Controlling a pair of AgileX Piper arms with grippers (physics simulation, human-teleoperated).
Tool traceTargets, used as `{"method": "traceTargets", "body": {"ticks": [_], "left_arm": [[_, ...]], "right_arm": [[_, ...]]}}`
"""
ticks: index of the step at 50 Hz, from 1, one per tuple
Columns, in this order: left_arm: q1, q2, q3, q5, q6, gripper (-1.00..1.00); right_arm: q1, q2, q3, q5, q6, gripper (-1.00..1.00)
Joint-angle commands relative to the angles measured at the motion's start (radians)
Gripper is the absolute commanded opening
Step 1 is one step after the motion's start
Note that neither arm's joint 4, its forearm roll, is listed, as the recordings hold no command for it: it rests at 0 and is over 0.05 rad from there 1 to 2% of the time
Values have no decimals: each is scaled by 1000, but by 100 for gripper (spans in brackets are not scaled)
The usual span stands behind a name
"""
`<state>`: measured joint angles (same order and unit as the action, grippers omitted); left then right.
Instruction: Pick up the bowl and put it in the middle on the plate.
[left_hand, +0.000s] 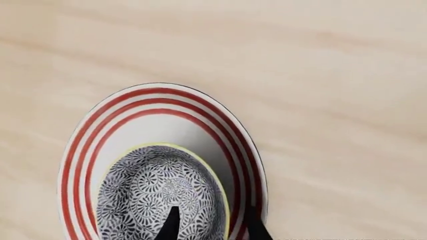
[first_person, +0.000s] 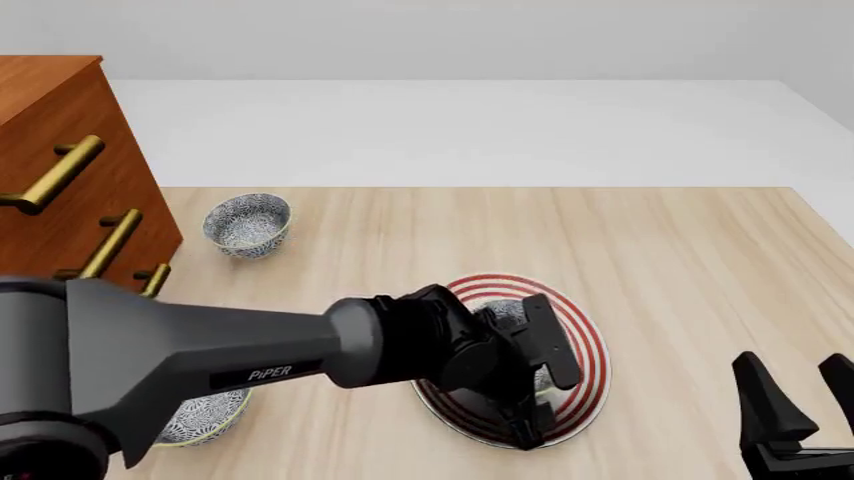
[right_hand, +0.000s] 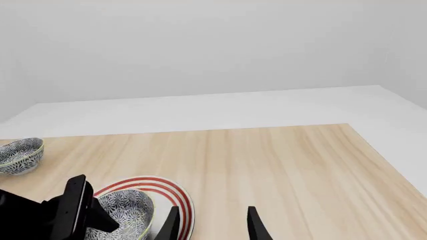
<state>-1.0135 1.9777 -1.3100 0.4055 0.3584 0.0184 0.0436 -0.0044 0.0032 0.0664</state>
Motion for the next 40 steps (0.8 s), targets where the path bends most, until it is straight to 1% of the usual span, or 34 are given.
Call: {"method": "traceTargets", "body": {"ticks": [1, 6, 15, 35, 40], "left_arm": [[-9, -29, 1, 10, -6, 100], [-20, -51, -3, 15, -18, 100], [-20, -96, 12, 16, -16, 100], [-28, -212, 75, 22, -1, 100], [-26, -250, 56, 51, -13, 100]], "right_arm": [[0, 0, 0, 0, 0, 100], [0, 0, 0, 0, 0, 100], [0, 0, 0, 0, 0, 100], [0, 0, 0, 0, 0, 100], [0, 1, 0, 0, 0, 100]]}}
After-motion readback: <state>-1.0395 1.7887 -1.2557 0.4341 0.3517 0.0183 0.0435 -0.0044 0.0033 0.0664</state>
